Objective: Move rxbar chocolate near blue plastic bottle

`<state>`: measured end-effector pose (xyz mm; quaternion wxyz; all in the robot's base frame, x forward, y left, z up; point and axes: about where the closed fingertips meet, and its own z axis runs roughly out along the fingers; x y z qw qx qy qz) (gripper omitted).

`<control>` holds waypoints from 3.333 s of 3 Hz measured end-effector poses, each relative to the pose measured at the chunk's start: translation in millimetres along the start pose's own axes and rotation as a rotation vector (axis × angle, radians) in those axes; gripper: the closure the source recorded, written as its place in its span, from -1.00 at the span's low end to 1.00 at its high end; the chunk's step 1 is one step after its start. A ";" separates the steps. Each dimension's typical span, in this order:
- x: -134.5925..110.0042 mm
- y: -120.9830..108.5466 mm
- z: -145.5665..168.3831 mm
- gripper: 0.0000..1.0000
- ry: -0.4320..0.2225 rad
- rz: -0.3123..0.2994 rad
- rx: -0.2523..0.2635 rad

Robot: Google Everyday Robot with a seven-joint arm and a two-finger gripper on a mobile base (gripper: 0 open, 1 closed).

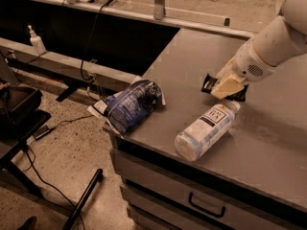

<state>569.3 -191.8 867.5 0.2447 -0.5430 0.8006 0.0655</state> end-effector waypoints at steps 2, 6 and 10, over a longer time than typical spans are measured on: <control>-7.6 -0.6 1.8 0.25 0.010 -0.057 0.002; -18.1 -2.3 -16.6 -1.00 0.028 -0.151 0.011; 13.1 0.8 -115.3 -1.00 -0.023 -0.069 0.102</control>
Offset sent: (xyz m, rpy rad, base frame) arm 0.0034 0.0070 0.0106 -0.0520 -0.0464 0.0755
